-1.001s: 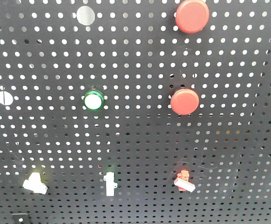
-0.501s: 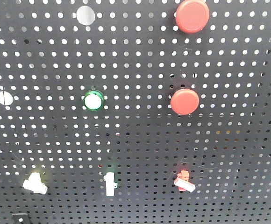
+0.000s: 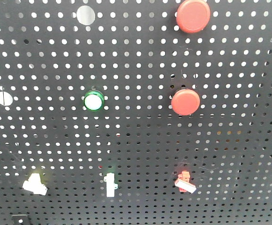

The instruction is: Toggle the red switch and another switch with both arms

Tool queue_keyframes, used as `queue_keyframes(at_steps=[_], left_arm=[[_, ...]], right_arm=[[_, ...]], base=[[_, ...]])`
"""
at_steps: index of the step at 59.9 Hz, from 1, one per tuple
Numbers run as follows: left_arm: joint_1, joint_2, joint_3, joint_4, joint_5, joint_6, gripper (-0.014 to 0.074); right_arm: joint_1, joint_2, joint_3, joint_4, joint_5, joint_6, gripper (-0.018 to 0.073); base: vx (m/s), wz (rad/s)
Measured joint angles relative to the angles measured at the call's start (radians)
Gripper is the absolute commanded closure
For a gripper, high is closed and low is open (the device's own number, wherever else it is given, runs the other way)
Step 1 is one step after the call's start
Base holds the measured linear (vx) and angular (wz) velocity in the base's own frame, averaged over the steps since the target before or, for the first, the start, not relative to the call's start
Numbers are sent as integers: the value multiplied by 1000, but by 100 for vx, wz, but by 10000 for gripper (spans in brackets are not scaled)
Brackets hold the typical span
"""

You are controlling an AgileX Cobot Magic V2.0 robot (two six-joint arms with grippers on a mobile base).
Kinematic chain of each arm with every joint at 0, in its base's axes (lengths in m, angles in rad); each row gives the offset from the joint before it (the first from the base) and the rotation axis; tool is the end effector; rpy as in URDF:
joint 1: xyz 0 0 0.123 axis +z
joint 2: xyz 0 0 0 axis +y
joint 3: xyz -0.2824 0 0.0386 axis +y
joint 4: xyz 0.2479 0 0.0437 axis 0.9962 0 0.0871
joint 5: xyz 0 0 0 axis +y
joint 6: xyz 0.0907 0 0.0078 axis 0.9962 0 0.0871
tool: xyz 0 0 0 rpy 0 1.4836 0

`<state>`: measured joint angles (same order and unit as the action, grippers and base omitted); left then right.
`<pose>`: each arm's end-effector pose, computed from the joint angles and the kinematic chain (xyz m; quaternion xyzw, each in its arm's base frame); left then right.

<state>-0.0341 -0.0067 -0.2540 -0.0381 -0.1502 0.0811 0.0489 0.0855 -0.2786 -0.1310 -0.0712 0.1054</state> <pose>0.0256 -0.0004 0.3092 0.0174 0.5108 0.0055 0.8595 0.0423 0.0029 0.3072 -0.0250 0.5723 0.0123 0.8196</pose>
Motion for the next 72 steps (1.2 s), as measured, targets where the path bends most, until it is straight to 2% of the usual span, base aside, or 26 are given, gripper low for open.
queue_keyframes(at_steps=[5,10,22,27,35,43,48,53,61,72], left_arm=[[0,48,-144,3,54,0,594],[0,115,-221,3,119,0,594],[0,280,-249,3,314,17,594],[0,334,-249,-20,346,41,594],[-15,415,-249,-137,361,113,594],[-67,509,-249,-309,376,252,594],[-107,567,-249,-437,343,349,594],[-150,619,-249,-531,273,440,594],[-210,684,-250,-620,210,506,594],[-315,760,-250,-650,143,516,594]], right_arm=[[0,80,-86,0,3,0,566],[0,153,-127,0,1,-1,566],[0,301,-136,0,20,-2,566],[0,331,-136,0,10,-2,566],[0,352,-136,0,-11,-2,566],[0,355,-136,0,-11,-2,566],[0,355,-136,0,-11,-2,566],[0,355,-136,0,-11,-2,566],[0,355,-136,0,-11,-2,566],[0,355,-136,0,-11,-2,566]], base=[[0,0],[0,0],[0,0],[0,0],[0,0],[0,0],[0,0],[0,0],[0,0],[0,0]])
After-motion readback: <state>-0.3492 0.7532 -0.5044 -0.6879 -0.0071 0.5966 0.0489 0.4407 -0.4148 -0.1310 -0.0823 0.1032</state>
